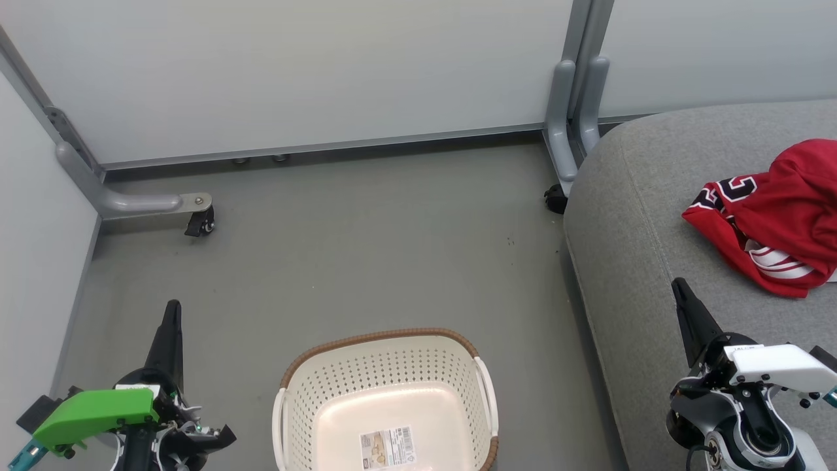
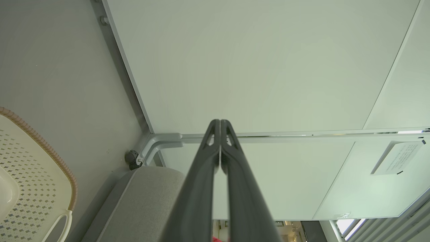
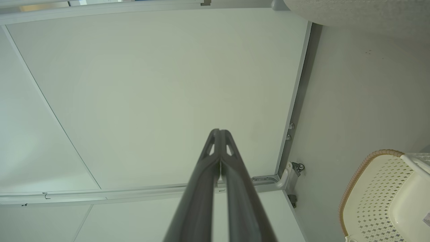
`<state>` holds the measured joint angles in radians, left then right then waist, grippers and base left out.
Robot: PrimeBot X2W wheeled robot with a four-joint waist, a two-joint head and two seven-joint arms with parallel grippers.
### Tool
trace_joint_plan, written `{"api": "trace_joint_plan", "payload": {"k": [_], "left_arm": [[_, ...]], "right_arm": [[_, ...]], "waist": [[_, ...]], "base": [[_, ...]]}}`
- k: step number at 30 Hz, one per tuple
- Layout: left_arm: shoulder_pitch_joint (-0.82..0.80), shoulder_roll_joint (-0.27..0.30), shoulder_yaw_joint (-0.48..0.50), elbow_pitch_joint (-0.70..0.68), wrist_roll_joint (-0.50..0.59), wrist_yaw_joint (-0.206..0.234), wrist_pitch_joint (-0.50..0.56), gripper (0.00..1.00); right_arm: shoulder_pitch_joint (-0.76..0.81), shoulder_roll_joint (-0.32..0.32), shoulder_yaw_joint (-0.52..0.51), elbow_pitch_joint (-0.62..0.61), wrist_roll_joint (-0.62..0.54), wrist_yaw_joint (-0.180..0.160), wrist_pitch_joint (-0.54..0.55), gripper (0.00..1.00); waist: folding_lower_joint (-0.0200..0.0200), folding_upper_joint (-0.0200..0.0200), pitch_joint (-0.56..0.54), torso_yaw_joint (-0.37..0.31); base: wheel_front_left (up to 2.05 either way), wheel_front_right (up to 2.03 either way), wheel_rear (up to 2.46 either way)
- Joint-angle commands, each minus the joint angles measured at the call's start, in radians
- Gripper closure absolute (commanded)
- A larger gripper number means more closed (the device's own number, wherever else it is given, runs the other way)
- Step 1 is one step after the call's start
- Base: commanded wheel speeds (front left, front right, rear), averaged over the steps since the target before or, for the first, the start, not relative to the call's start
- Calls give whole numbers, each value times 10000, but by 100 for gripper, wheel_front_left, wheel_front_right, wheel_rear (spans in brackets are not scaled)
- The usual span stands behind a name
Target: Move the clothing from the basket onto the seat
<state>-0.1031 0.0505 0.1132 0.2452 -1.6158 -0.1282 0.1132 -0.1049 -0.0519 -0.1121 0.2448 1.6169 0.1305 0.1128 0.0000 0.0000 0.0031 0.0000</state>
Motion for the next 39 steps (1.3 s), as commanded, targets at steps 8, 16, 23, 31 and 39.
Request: {"api": "trace_joint_plan", "payload": {"k": [8,16,23,31,39], "left_arm": [[-123,18,30,9,50,-62,42,100],[-123,18,31,10,53,-62,44,100],[-124,16,32,10,55,-63,46,100],[-124,16,33,8,57,-63,46,100],[-124,15,33,10,59,-63,48,100]], "right_arm": [[-65,-5,-20,18,-44,4,18,100],[-66,-2,-23,18,-42,4,21,100],[-66,0,-27,18,-45,4,26,100],[-66,3,-31,18,-50,4,30,100],[-67,4,-33,19,-54,4,34,100]], "waist": [[0,0,0,0],[0,0,0,0],[0,0,0,0],[0,0,0,0],[0,0,0,0]], "base": [[0,0,0],[0,0,0],[0,0,0],[0,0,0],[0,0,0]]}}
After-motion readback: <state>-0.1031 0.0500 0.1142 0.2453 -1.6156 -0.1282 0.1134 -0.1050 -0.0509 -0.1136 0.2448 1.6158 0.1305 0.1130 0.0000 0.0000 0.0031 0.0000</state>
